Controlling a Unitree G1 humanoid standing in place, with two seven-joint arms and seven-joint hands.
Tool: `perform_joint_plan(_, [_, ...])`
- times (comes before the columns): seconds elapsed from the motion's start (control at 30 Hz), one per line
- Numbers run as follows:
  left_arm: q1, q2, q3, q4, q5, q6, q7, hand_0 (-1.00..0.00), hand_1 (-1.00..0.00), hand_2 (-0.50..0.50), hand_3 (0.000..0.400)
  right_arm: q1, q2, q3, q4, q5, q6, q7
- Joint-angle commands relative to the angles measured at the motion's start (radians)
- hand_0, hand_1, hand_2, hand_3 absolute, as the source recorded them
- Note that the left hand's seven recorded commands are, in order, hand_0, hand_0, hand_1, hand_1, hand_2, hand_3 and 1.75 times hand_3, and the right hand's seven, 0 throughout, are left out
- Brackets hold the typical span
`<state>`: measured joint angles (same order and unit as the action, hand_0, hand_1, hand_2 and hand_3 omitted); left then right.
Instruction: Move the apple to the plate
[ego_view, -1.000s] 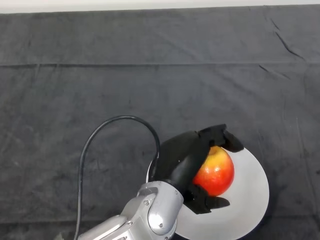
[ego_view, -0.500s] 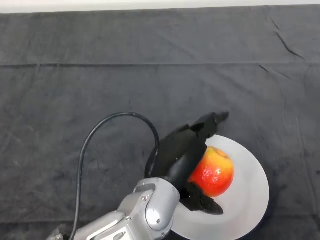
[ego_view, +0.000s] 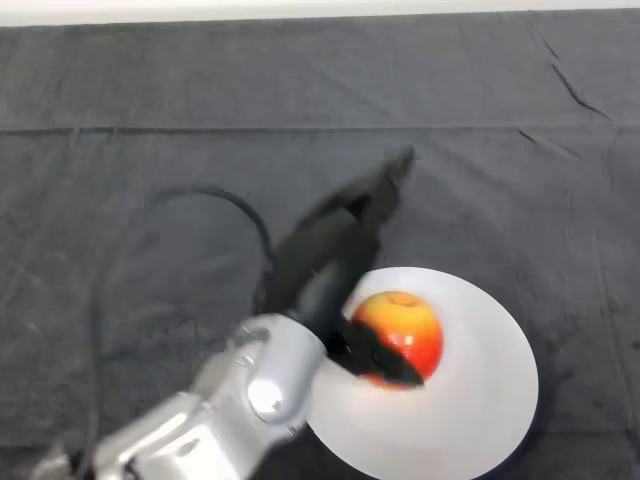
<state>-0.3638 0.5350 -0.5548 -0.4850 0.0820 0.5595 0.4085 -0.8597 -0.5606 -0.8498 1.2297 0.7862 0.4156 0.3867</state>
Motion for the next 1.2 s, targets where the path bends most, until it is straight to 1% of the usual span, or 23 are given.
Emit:
perform_joint_plan(0.03, [0.055,0.042,0.048,-0.048,-0.001,-0.024,0.023,0.00,0.00,0.00,0.000,0.033,-0.010,-0.0103,-0.017,0.0301,0.001,-0.0011])
perform_joint_plan(0.13, [0.105,0.058,0.121,-0.082,0.005,-0.034,0.040,0.00,0.00,0.00,0.000,0.033,-0.010,-0.0102,-0.017,0.0300,0.001,-0.0012])
perform_joint_plan(0.27, [0.140,0.042,0.165,-0.105,0.040,-0.028,0.078,0.00,0.00,0.00,0.000,0.033,-0.009,-0.0101,-0.018,0.0299,0.001,-0.0013])
perform_joint_plan(0.47, [0.150,-0.001,0.173,-0.104,0.101,-0.015,0.122,0.00,0.00,0.00,0.000,0.033,-0.009,-0.0100,-0.019,0.0297,0.001,-0.0015])
perform_joint_plan(0.73, [0.155,-0.031,0.180,-0.099,0.145,-0.011,0.128,0.00,0.00,0.00,0.000,0.034,-0.009,-0.0100,-0.019,0.0297,0.001,-0.0017])
perform_joint_plan(0.83, [0.204,0.025,0.309,-0.144,0.103,-0.037,0.084,0.00,0.00,0.00,0.000,0.034,-0.009,-0.0100,-0.019,0.0297,0.001,-0.0018])
perform_joint_plan(0.87, [0.232,0.046,0.376,-0.161,0.087,-0.051,0.075,0.00,0.00,0.00,0.000,0.034,-0.009,-0.0100,-0.020,0.0297,0.001,-0.0018])
perform_joint_plan(0.93, [0.278,0.070,0.476,-0.183,0.069,-0.073,0.073,0.00,0.00,0.00,0.000,0.034,-0.009,-0.0100,-0.020,0.0296,0.001,-0.0019])
perform_joint_plan(0.97, [0.311,0.080,0.544,-0.195,0.059,-0.090,0.076,0.00,0.00,0.00,0.000,0.034,-0.009,-0.0100,-0.020,0.0296,0.001,-0.0019])
perform_joint_plan(1.03, [0.371,0.085,0.654,-0.208,0.045,-0.125,0.087,0.00,0.00,0.00,0.000,0.034,-0.009,-0.0099,-0.020,0.0296,0.001,-0.0020])
perform_joint_plan(1.1, [0.428,0.078,0.752,-0.214,0.034,-0.165,0.098,0.00,0.00,0.00,0.000,0.034,-0.008,-0.0099,-0.020,0.0296,0.001,-0.0021])
perform_joint_plan(1.2, [0.517,0.042,0.900,-0.210,0.019,-0.242,0.120,0.00,0.00,0.00,0.000,0.034,-0.008,-0.0099,-0.020,0.0295,0.001,-0.0021])
